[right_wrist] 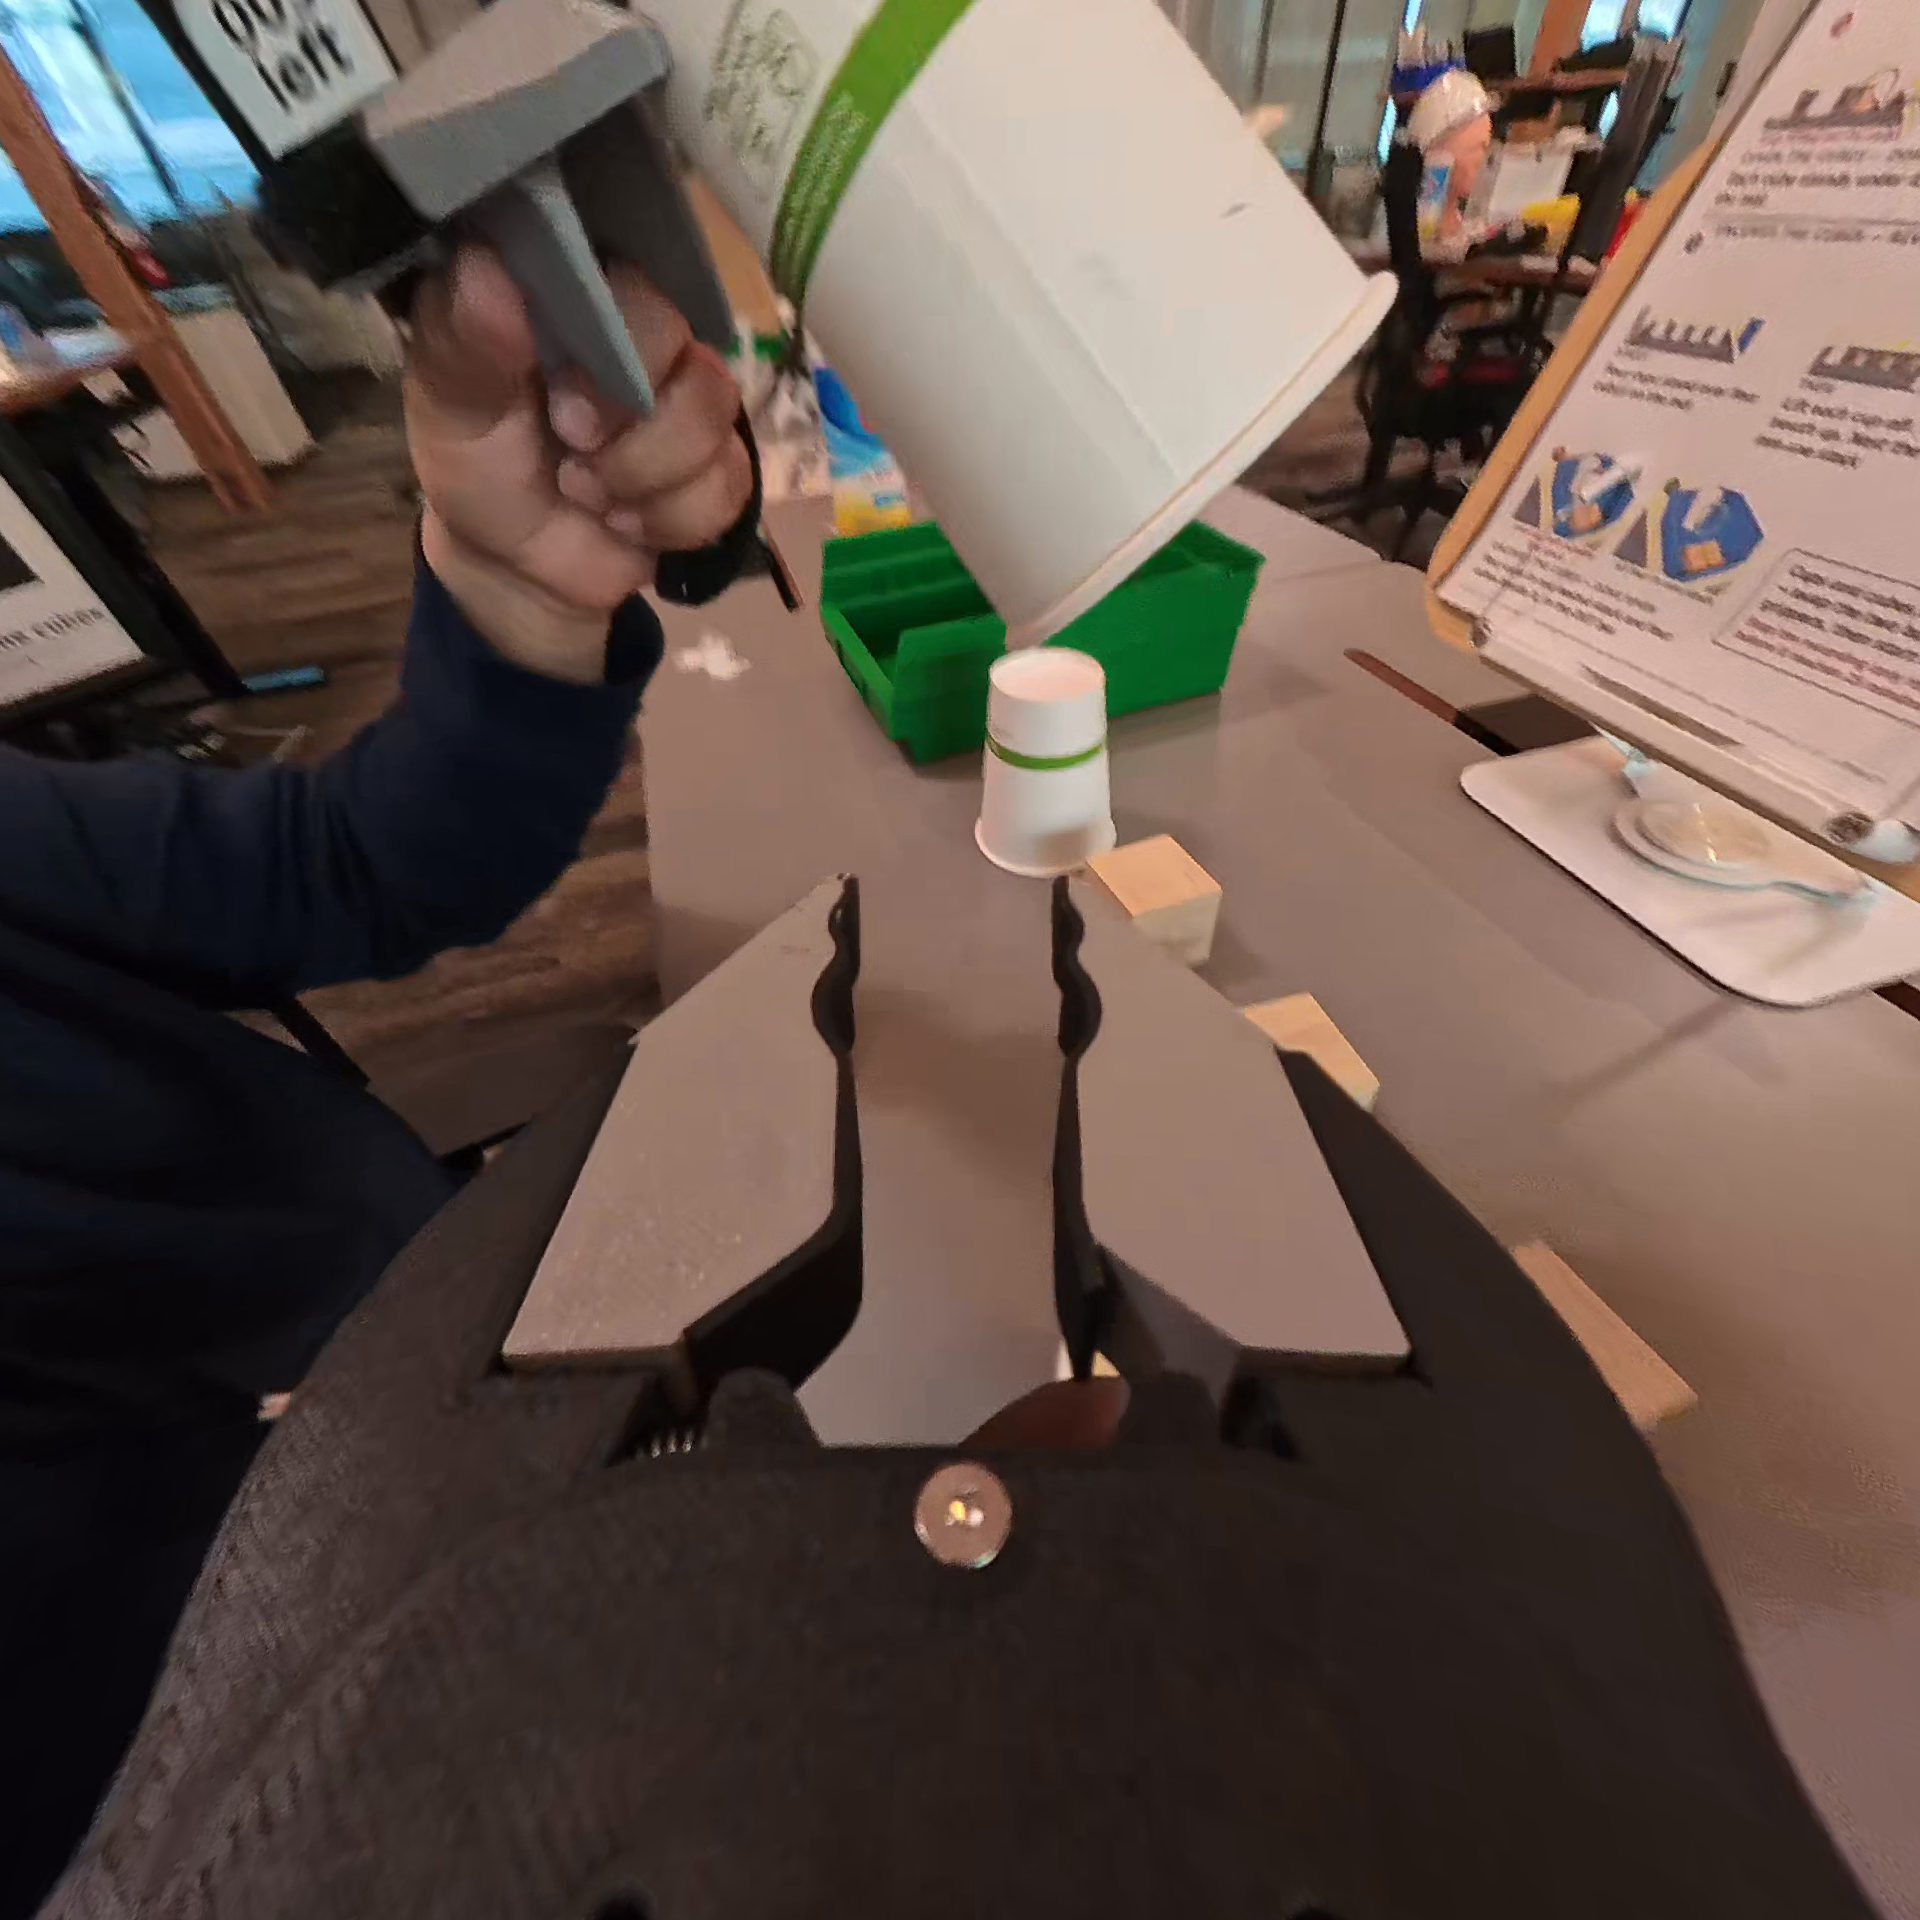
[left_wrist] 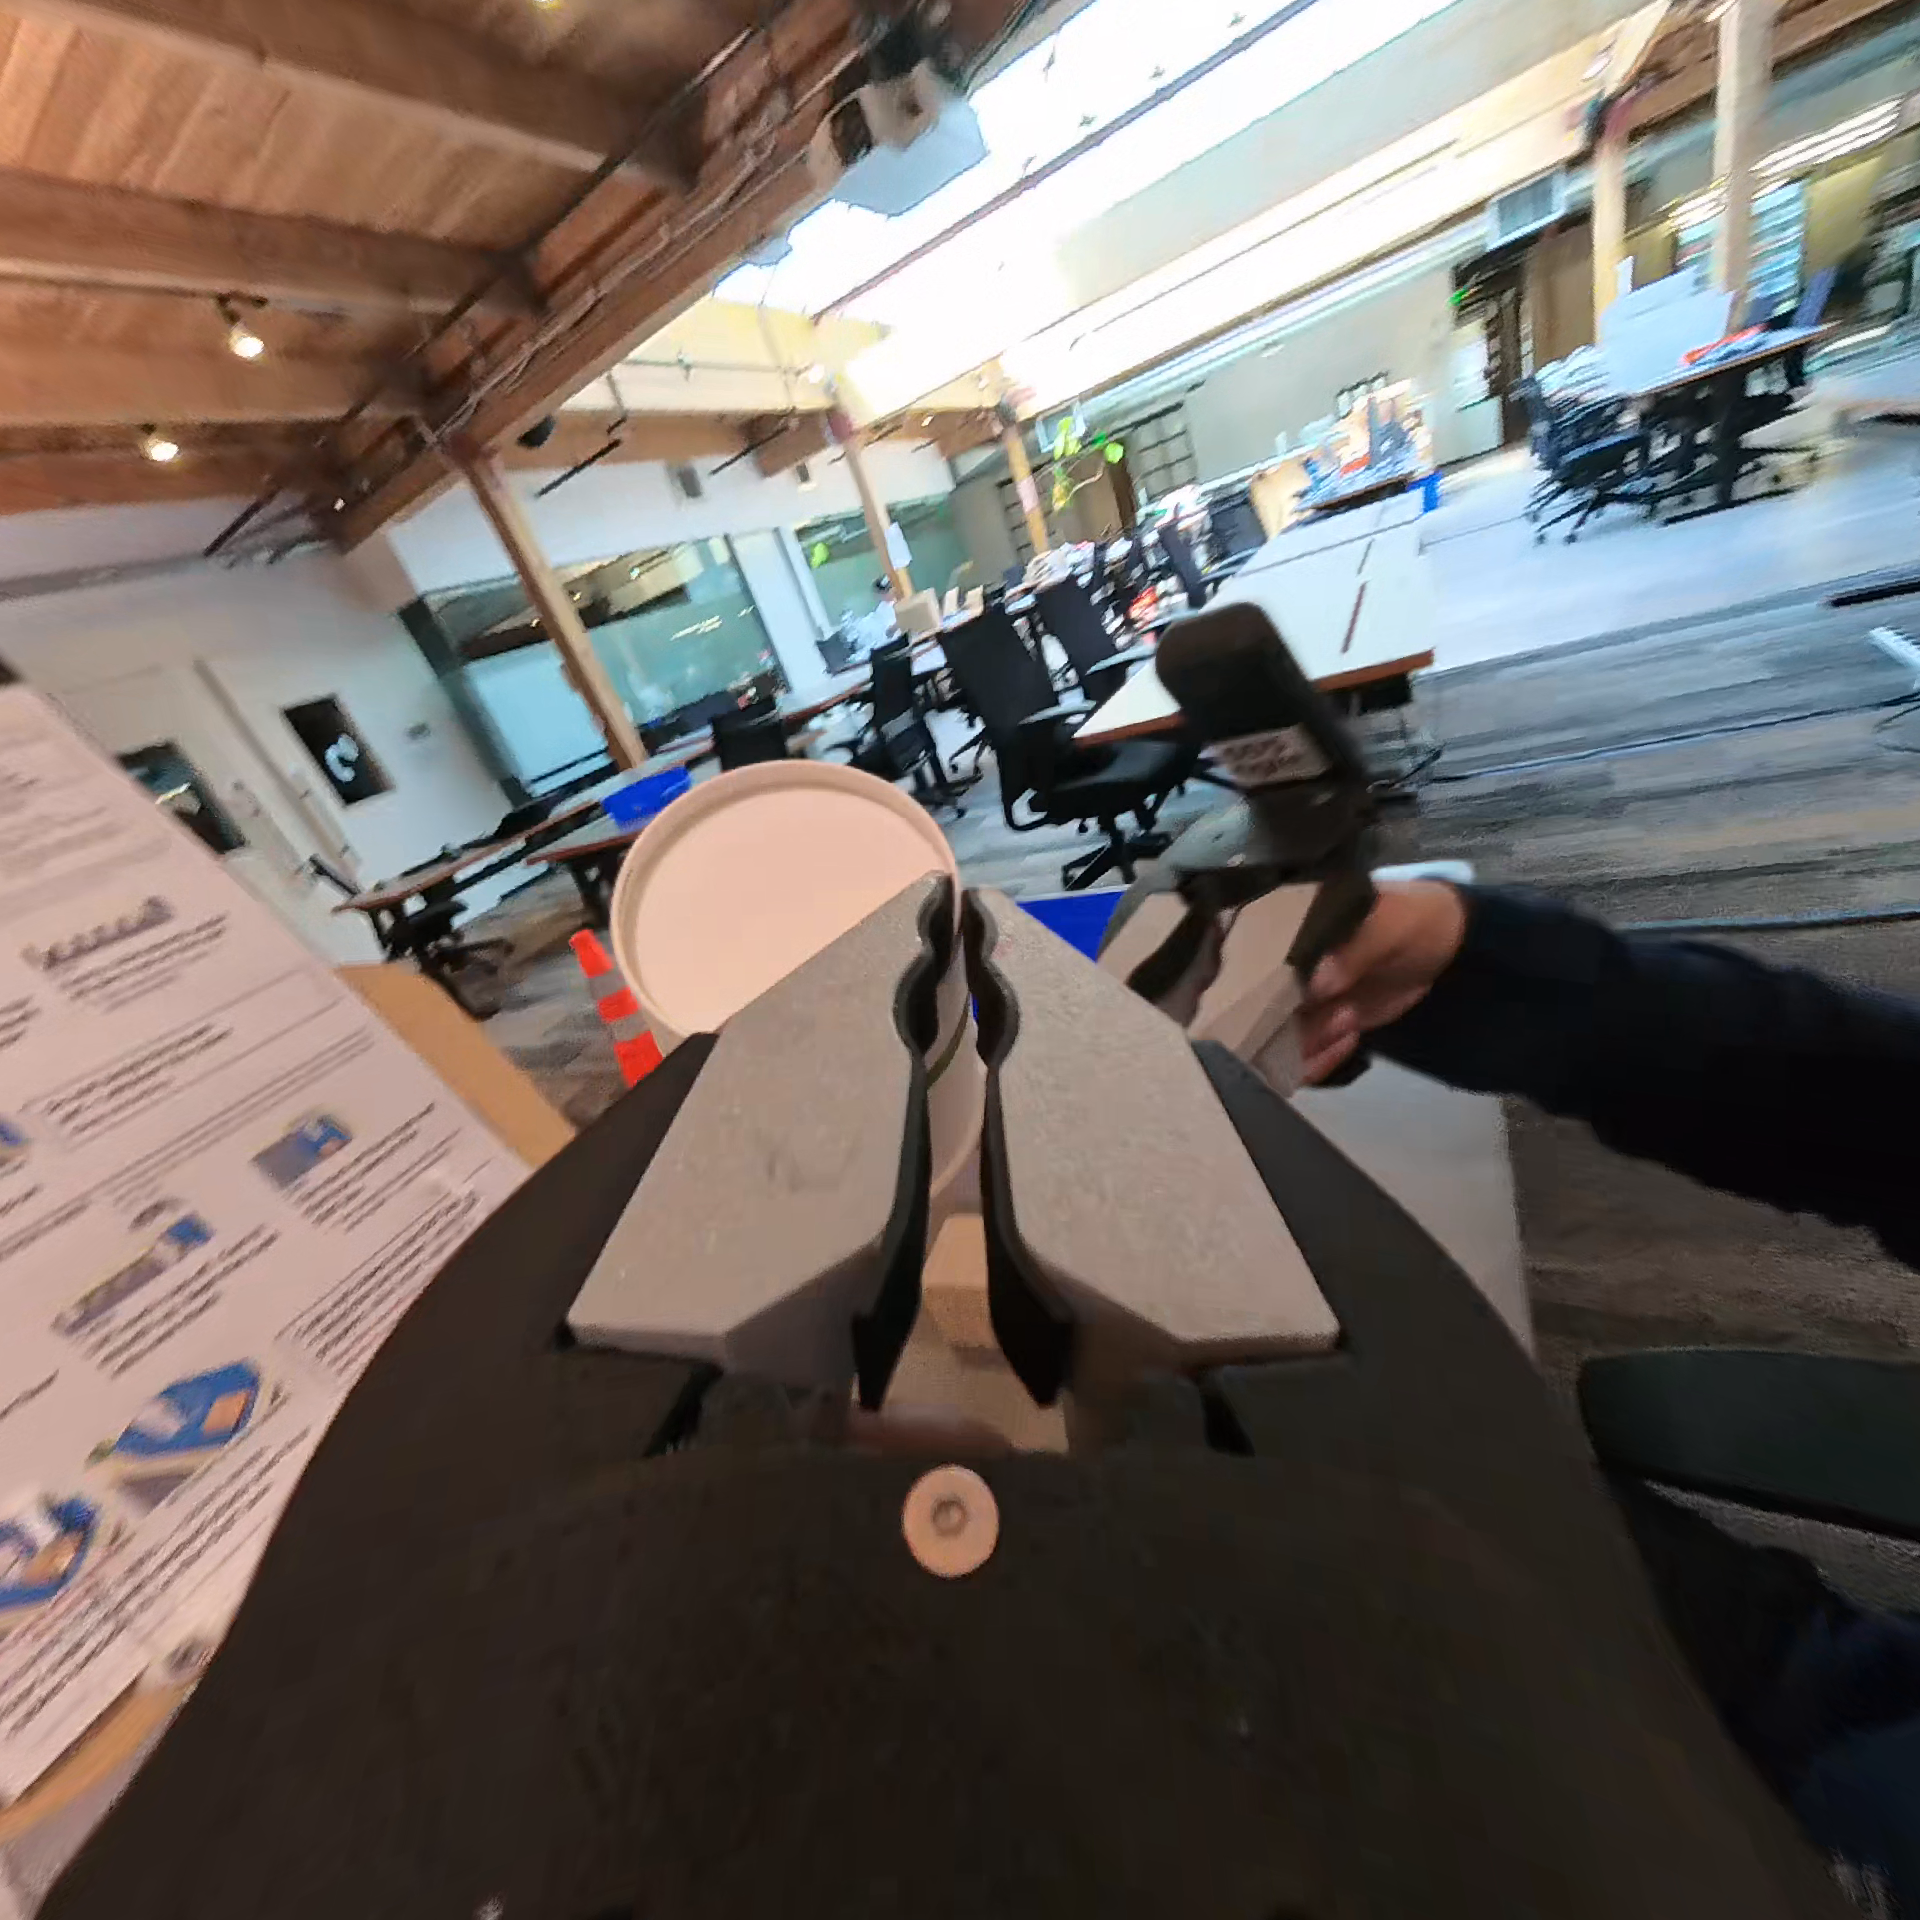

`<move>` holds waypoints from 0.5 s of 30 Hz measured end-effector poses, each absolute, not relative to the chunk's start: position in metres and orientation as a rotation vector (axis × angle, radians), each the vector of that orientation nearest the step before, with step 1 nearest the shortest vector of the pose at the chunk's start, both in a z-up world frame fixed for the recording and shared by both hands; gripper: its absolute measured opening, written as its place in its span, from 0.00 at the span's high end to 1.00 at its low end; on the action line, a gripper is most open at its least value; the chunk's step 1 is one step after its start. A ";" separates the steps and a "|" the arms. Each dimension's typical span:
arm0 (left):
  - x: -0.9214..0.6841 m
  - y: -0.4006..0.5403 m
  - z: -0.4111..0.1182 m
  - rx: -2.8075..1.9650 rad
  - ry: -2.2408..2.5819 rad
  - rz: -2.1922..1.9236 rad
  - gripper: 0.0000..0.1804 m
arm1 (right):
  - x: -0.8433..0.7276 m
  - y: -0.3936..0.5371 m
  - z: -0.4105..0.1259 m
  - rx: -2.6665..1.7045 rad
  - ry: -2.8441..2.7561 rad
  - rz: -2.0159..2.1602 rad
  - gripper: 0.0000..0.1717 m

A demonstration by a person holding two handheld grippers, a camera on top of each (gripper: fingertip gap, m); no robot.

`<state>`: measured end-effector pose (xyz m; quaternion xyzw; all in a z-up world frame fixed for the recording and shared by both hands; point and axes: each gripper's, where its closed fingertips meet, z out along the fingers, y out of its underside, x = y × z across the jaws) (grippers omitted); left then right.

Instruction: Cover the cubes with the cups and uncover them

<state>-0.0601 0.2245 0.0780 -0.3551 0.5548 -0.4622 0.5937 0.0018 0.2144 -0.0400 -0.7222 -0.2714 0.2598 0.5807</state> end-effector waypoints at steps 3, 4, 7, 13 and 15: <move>-0.061 0.199 0.087 -0.766 1.308 -1.129 1.00 | -0.006 0.210 -0.019 -1.532 -0.620 0.711 0.79; -0.061 0.192 0.087 -0.751 1.317 -1.149 1.00 | -0.006 0.209 -0.013 -1.488 -0.610 0.726 0.80; -0.063 0.182 0.086 -0.748 1.310 -1.200 1.00 | -0.007 0.204 0.001 -1.369 -0.603 0.759 0.79; -0.064 0.182 0.077 -0.768 1.276 -1.287 1.00 | -0.012 0.199 0.014 -1.273 -0.605 0.792 0.91; -0.065 0.197 0.072 -0.836 1.213 -1.283 1.00 | -0.012 0.196 0.013 -1.283 -0.622 0.846 0.94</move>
